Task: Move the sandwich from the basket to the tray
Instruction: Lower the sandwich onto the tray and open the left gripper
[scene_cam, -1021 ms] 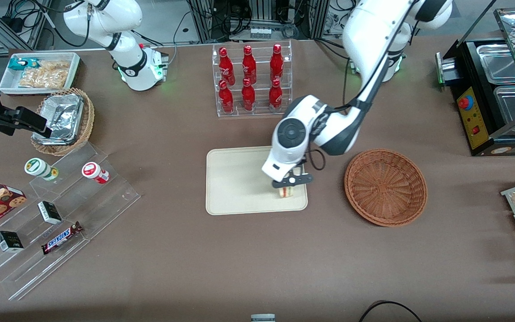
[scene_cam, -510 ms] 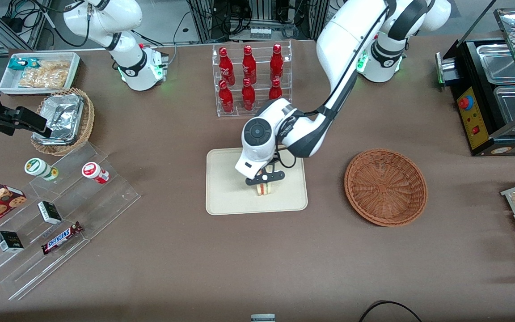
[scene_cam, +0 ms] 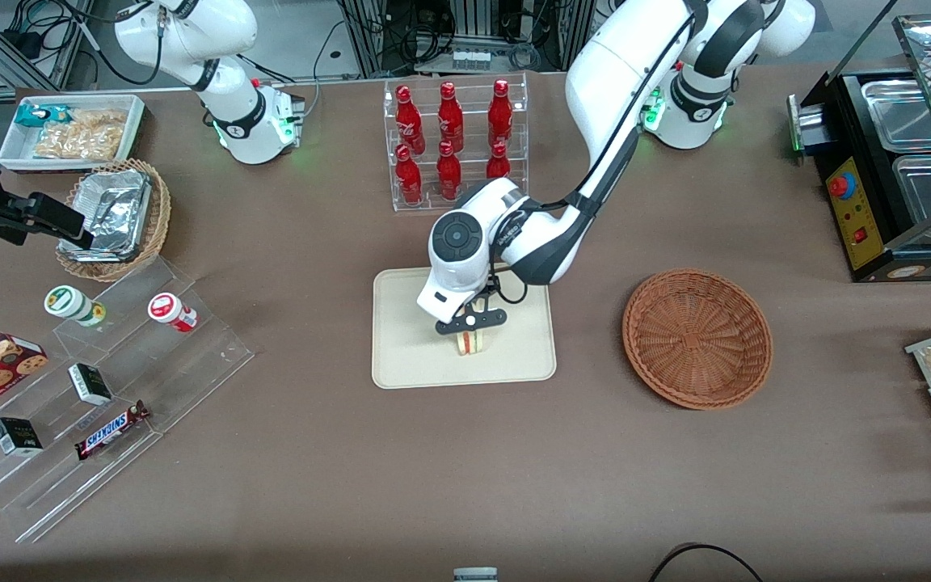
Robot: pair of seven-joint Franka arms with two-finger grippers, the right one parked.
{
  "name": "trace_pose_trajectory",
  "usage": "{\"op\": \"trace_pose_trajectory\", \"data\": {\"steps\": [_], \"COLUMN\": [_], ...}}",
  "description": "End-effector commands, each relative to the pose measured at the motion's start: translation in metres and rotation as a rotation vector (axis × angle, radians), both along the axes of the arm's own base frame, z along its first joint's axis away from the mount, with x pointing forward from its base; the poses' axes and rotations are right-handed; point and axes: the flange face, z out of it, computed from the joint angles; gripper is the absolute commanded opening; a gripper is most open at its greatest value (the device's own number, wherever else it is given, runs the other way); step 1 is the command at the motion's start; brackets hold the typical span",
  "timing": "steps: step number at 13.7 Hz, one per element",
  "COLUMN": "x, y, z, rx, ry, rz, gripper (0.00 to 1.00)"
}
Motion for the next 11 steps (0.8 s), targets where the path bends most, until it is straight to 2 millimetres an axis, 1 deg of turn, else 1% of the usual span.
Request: {"op": "trace_pose_trajectory", "data": {"steps": [1,3,4,6,7,8,10,11], "x": [0.005,0.008,0.009,0.014,0.015,0.023,0.037,0.046], "y": [-0.001,0.01,0.019,0.04,0.05,0.066,0.105,0.132], "z": [0.031,0.063,0.075,0.093,0.096,0.101,0.1,0.108], "rx": [0.0,0.009,0.04,0.101,0.128,0.148,0.166,0.156], "ry": [-0.031,-0.04,-0.035,-0.021,-0.006,-0.004,0.01,0.021], "rz": [-0.011,-0.005,-0.012,-0.015,0.001,0.013,0.007,-0.014], "gripper": [1.0,1.0,1.0,1.0,1.0,1.0,1.0,1.0]}}
